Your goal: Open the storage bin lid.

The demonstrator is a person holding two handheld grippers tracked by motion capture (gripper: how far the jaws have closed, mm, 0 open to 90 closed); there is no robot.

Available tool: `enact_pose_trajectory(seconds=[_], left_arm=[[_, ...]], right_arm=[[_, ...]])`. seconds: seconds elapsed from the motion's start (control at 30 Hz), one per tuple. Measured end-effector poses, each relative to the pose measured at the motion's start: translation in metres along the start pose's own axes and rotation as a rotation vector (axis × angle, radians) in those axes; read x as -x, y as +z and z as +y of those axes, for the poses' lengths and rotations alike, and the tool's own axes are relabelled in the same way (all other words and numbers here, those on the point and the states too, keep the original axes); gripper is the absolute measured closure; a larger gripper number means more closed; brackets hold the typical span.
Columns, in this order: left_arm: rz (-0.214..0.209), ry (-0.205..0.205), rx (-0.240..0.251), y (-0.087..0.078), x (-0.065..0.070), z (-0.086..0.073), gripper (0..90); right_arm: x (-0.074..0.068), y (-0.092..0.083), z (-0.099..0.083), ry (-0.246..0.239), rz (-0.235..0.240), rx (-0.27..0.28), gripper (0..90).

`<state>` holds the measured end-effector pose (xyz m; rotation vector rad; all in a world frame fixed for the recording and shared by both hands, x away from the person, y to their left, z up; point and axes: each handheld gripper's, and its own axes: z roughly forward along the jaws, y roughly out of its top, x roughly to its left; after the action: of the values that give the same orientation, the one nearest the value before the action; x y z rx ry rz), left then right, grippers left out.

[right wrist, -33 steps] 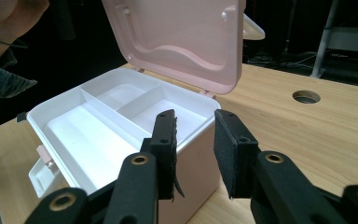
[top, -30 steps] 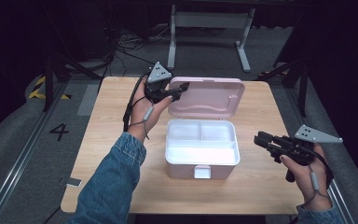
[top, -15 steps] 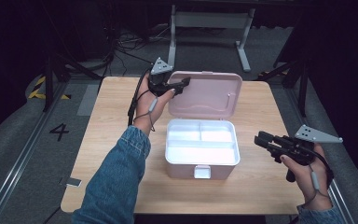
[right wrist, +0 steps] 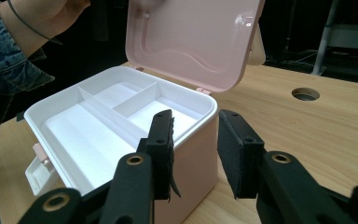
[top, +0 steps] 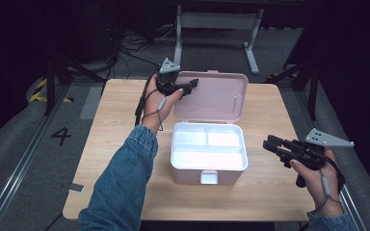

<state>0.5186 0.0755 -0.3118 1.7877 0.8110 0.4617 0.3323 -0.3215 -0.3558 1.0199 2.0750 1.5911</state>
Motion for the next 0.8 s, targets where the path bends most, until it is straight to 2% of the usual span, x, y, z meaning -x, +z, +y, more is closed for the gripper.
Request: enact_pose_trajectory(seconds=[0.37,0.8], left_arm=[[-0.019,0.000,-0.001,0.014,-0.011,-0.007,38.5],[-0.039,-0.049,-0.024,0.029,-0.023,-0.016,36.2]], right_arm=[[0.005,-0.001,-0.001,0.010,-0.005,0.000,66.3],[0.012,0.002,-0.005,0.016,-0.015,-0.016,65.0]])
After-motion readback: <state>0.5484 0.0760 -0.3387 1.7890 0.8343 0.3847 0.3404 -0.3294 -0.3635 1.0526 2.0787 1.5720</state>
